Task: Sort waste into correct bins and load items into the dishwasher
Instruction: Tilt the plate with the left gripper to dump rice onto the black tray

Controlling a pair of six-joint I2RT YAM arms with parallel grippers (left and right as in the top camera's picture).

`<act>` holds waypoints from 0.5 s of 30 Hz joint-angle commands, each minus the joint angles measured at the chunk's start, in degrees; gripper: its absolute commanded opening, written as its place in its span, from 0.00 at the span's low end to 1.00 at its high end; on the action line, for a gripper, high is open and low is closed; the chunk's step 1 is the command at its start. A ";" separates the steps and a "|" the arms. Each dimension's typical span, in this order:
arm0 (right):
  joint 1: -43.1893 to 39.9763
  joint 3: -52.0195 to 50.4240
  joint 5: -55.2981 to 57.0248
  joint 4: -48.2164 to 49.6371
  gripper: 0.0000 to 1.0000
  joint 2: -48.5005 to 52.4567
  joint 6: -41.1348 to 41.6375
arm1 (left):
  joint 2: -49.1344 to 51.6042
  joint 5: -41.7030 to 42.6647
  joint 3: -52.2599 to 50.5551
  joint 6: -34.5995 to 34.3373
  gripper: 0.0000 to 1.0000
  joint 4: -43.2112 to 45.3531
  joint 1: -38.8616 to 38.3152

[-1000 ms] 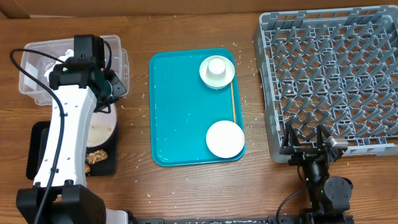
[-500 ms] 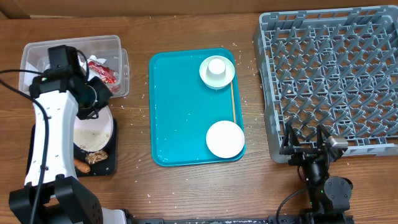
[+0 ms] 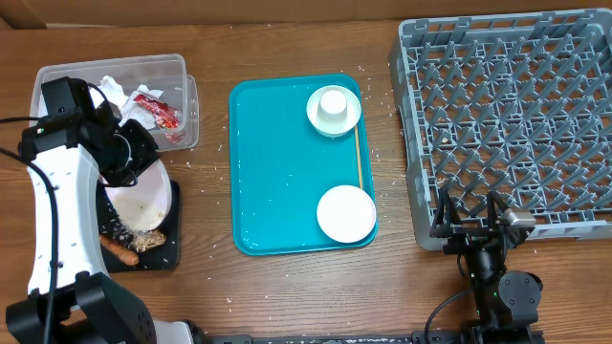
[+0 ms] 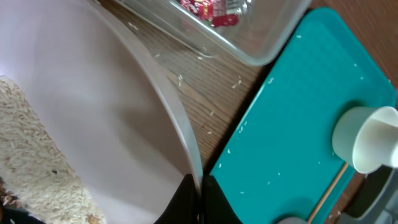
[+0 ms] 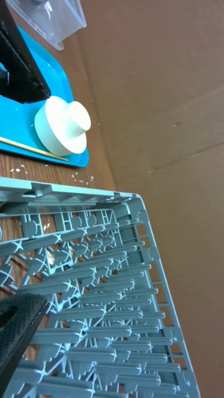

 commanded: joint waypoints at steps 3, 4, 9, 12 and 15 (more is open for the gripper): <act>0.28 -0.61 -0.31 0.35 1.00 -0.46 -0.39 | -5.51 3.06 -0.37 1.66 0.04 -1.14 2.23; 0.28 -0.61 -0.31 0.35 1.00 -0.46 -0.39 | -5.92 3.65 -0.37 1.77 0.04 -1.20 2.91; 0.28 -0.61 -0.31 0.35 1.00 -0.46 -0.42 | -6.62 10.29 -0.37 3.91 0.04 -1.27 6.82; 0.28 -0.61 -0.31 0.35 1.00 -0.46 -0.39 | -6.62 13.44 -0.42 4.76 0.04 -1.31 8.81; 0.28 -0.61 -0.31 0.35 1.00 -0.46 -0.39 | -6.62 15.19 -0.42 5.92 0.04 -1.31 10.23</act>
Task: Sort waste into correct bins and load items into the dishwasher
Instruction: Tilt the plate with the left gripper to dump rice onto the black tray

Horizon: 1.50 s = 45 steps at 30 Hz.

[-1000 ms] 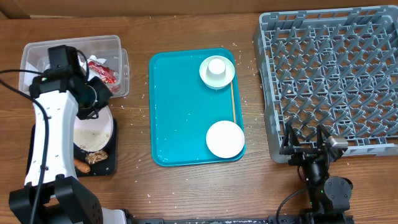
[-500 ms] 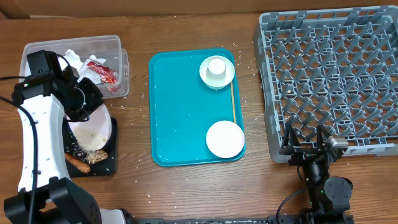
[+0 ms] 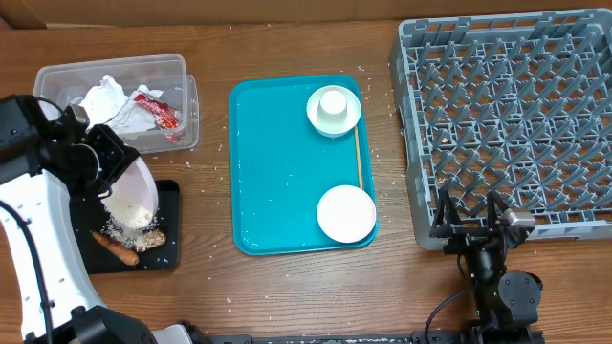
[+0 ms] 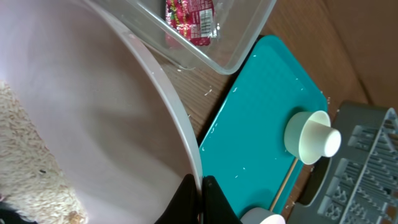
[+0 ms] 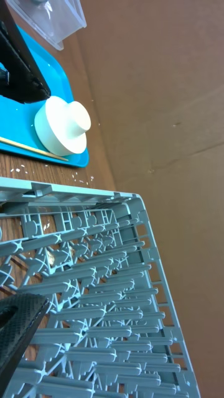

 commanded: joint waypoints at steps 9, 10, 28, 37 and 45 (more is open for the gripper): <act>0.28 -0.61 -0.31 0.33 1.00 -0.46 -0.39 | -1.01 11.41 -0.42 5.99 0.04 -3.23 4.74; 0.28 -0.61 -0.31 0.33 1.00 -0.46 -0.39 | -1.01 11.41 -0.42 6.03 0.04 -3.32 5.33; 0.28 -0.61 -0.31 0.33 1.00 -0.46 -0.39 | -1.01 24.98 -0.42 13.75 0.04 -4.83 12.96; 0.28 -0.61 -0.31 0.33 1.00 -0.46 -0.39 | -1.01 25.38 -0.42 12.52 0.04 -7.30 13.03; 0.28 -0.61 -0.31 0.33 1.00 -0.46 -0.39 | -1.01 26.82 -0.42 12.96 0.04 -6.43 13.03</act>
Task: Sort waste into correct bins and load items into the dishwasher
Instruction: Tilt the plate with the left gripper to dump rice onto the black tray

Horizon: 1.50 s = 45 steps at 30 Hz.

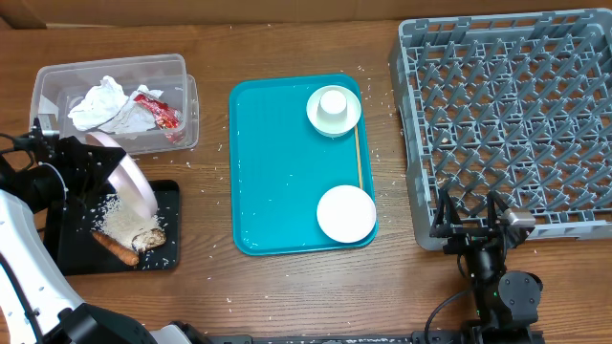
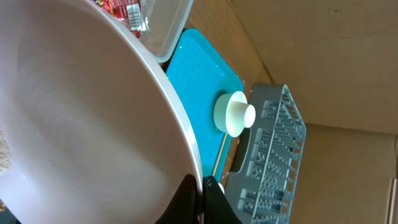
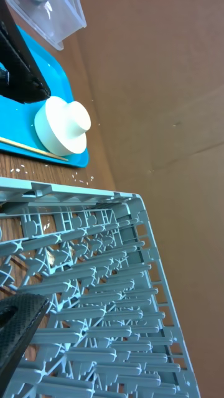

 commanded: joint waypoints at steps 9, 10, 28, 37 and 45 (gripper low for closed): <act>0.28 -0.61 -0.28 0.35 1.00 -0.46 -0.37 | -1.03 7.58 -0.42 2.56 0.04 -2.05 0.33; 0.28 -0.61 -0.28 0.35 1.00 -0.46 -0.37 | -1.03 8.09 -0.42 2.58 0.04 -2.21 0.33; 0.28 -0.61 -0.28 0.35 1.00 -0.46 -0.37 | -1.03 6.67 -0.42 0.57 0.04 -1.36 0.33; 0.28 -0.61 -0.28 0.35 1.00 -0.46 -0.37 | -1.03 6.62 -0.42 4.90 0.04 -3.52 0.33; 0.28 -0.61 -0.28 0.35 1.00 -0.46 -0.37 | -1.07 -0.66 -0.42 3.15 0.04 -5.68 0.17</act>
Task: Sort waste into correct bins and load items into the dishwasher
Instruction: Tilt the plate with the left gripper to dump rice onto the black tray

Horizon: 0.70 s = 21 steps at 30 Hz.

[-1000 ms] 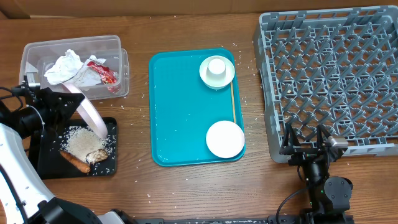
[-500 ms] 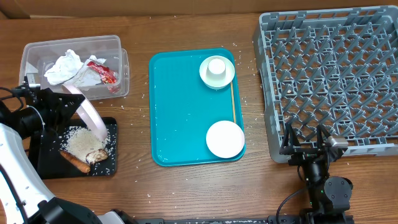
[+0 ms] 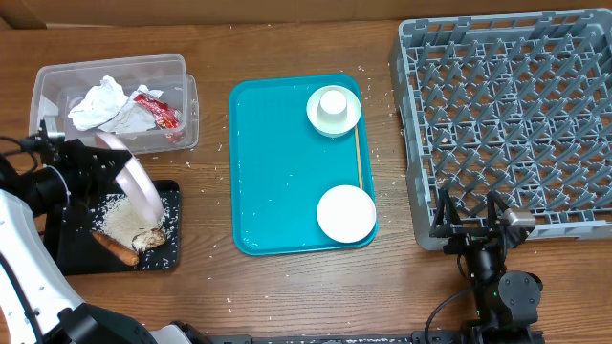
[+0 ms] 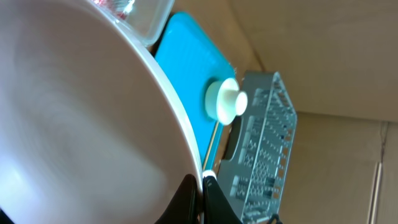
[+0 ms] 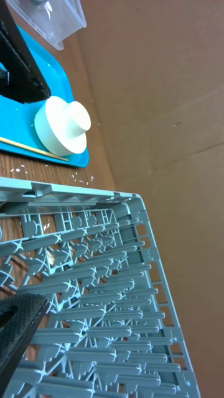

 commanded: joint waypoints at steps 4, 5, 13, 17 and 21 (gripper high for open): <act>0.28 -0.61 -0.31 0.33 1.00 -0.46 -0.37 | -1.05 -8.07 -0.26 2.80 0.04 -1.62 0.11; 0.28 -0.61 -0.31 0.33 1.00 -0.46 -0.37 | -1.05 -8.35 -0.26 2.86 0.04 -2.25 0.11; 0.28 -0.61 -0.31 0.33 1.00 -0.46 -0.37 | -3.54 -8.39 -0.26 3.02 0.04 -2.64 -2.78; 0.28 -0.61 -0.31 0.33 1.00 -0.46 -0.37 | -6.56 -10.19 -0.26 2.40 0.04 -1.53 -6.16; 0.28 -0.61 -0.31 0.33 1.00 -0.46 -0.37 | -9.97 -19.06 -0.26 -2.38 0.04 0.76 -13.00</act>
